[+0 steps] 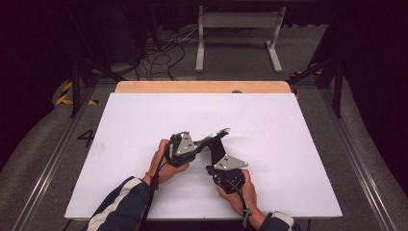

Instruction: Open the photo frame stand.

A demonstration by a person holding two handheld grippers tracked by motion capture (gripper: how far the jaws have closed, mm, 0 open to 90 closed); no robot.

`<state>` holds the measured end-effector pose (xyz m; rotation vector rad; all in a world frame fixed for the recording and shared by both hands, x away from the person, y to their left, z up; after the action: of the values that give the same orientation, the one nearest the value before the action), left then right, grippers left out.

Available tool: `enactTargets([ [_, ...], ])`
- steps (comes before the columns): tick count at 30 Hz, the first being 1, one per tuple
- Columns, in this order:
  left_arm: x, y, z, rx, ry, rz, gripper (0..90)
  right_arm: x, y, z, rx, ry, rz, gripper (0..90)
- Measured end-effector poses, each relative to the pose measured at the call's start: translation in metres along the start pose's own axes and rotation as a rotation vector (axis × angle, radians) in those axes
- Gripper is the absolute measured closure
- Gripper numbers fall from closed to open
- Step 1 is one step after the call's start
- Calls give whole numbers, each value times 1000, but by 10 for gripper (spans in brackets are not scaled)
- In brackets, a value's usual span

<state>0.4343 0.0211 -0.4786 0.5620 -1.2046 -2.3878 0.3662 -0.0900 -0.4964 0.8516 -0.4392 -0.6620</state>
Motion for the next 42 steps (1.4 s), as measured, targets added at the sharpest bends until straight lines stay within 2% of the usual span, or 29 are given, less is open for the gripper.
enactTargets([
  [7, 2, -2, 4, -16, 8, -8, 777, 4, -1, 3, -6, -7, 2, 900],
  [10, 2, -2, 6, -15, 1, 7, 772, 5, -2, 3, -8, -4, 3, 900],
  [15, 1, -3, 5, 1, -27, 35, 757, 5, -2, 4, -7, -1, -2, 900],
  [18, 0, -3, 5, 6, -31, 43, 744, 6, -1, 4, -3, 2, -1, 900],
  [19, -1, -2, 6, 24, -38, 58, 740, 6, 0, 5, 3, 2, 4, 897],
  [22, -2, -2, 7, 28, -44, 57, 721, 5, 2, 6, 11, 8, 13, 895],
  [26, -1, 2, 9, 64, -57, 59, 700, 3, 5, 6, 31, 19, 18, 890],
  [32, -2, 0, 5, 56, -62, 58, 671, 4, 8, 2, 36, 16, 20, 890],
  [37, -2, 0, 6, 55, -76, 55, 736, 7, 6, 2, 31, 13, 11, 899],
  [42, -1, 1, 10, 63, -80, 51, 749, 8, 7, 3, 33, 8, 9, 900],
])
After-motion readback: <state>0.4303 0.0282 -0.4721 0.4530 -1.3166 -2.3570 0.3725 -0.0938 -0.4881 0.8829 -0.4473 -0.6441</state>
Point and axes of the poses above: each handheld gripper's, and its own axes: z roughly backward along the jaws, y roughly out of its top, x roughly to its right, the point moved 7 cm from there along -z, roughly forward along the jaws, and after that the axes turned 5 degrees about z, right-handed, at the moved point
